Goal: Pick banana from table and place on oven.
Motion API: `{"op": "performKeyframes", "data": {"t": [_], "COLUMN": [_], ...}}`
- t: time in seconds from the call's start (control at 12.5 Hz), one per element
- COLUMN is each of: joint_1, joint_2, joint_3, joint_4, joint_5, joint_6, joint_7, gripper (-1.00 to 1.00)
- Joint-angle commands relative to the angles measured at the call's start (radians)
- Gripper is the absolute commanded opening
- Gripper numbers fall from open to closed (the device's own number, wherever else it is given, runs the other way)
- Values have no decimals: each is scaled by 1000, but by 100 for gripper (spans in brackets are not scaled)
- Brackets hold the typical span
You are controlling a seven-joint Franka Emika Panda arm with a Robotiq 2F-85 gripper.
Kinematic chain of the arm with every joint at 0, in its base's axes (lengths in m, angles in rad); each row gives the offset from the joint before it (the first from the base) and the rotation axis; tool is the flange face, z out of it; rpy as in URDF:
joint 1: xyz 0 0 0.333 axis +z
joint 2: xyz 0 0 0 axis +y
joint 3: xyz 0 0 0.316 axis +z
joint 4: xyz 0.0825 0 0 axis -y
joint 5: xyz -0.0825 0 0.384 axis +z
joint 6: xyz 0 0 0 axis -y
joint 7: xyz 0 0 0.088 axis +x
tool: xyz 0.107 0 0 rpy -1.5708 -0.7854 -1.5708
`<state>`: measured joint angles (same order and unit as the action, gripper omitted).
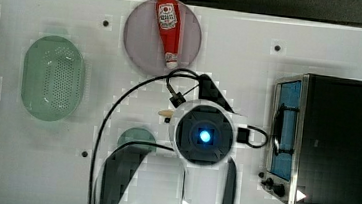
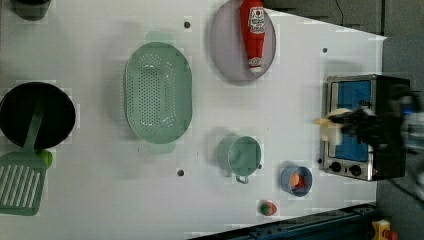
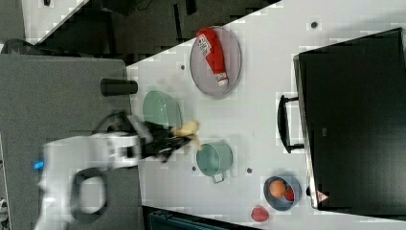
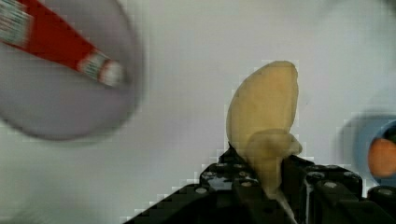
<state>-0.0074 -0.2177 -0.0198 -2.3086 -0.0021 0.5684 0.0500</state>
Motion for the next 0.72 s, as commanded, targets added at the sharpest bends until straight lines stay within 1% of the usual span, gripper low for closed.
{"op": "performKeyframes", "data": {"t": [0.08,0.16,0.32,0.48,0.72], "joint_1": [-5,-8,-13,-21,-36], "joint_2": [-64,-82,-100,-100,-81], "joint_3": [-9,-20,-55,-106,-212], "joint_4": [100,133,191,236,255], "joint_5": [9,9,9,7,-19], "joint_6": [-194,-255,-311,-325,-321], "joint_7": [42,40,26,-5,-103], "gripper": [-64,-64,-64,-64,-64]}}
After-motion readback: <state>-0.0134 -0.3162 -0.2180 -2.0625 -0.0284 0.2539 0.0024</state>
